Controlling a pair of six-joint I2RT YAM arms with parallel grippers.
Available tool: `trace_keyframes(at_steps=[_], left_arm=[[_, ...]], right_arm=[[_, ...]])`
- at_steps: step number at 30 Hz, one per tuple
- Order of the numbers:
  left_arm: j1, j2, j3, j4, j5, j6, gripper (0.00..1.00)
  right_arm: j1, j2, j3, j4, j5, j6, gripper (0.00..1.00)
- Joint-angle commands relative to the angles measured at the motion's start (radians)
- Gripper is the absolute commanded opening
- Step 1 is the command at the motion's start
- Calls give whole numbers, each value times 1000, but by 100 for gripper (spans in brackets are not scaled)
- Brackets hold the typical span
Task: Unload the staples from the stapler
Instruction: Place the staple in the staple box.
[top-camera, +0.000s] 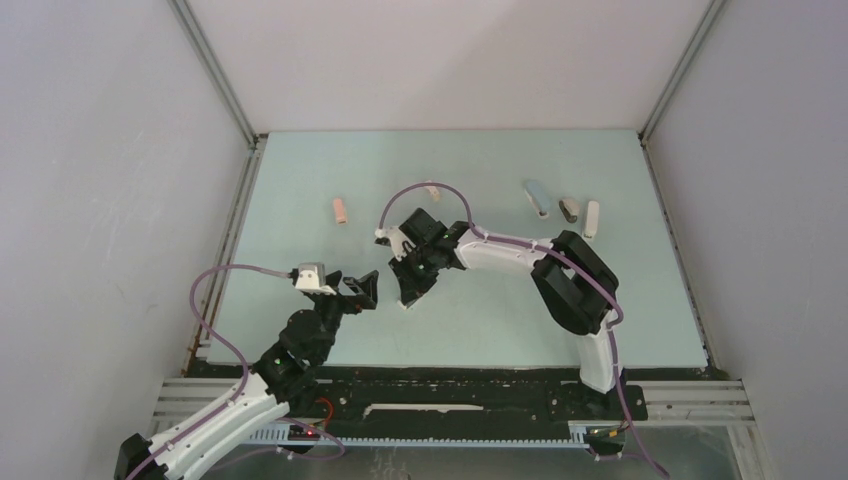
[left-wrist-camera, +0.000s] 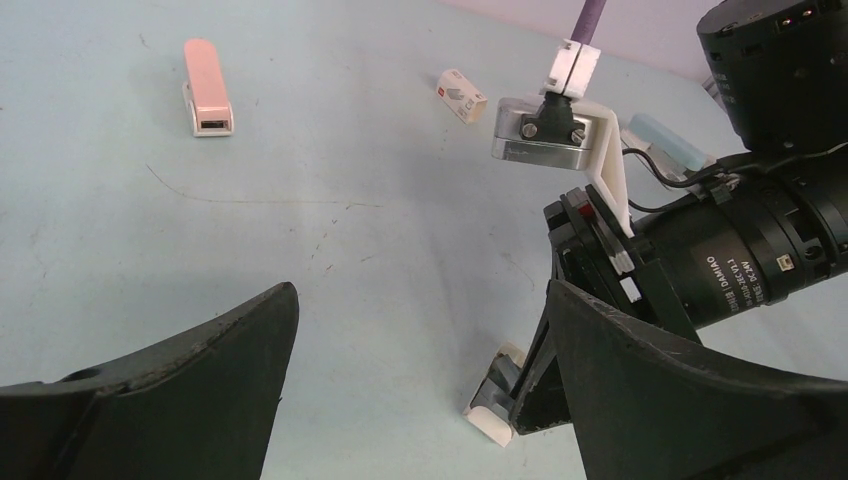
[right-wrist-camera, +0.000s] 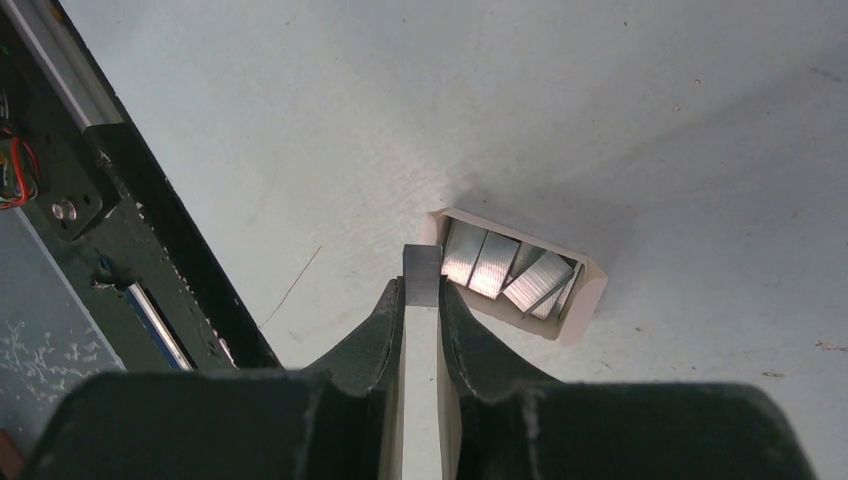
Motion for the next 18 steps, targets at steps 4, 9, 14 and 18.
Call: trace_keyframes(at_steps=[4,9,14,18], left_arm=[[9,-4,-37,18,-16,-6,100],[8,-3,-36,19,-16,-5,100],[7,0,-36,20,-16,-6,100],[7,0,-36,20,-16,-6,100]], right_arm=[[-6,22,0,40,11,52,17],[-13,25,-2,39,25,61,16],[-14,32,-6,39,29,66,16],[-16,35,-6,38,44,70,16]])
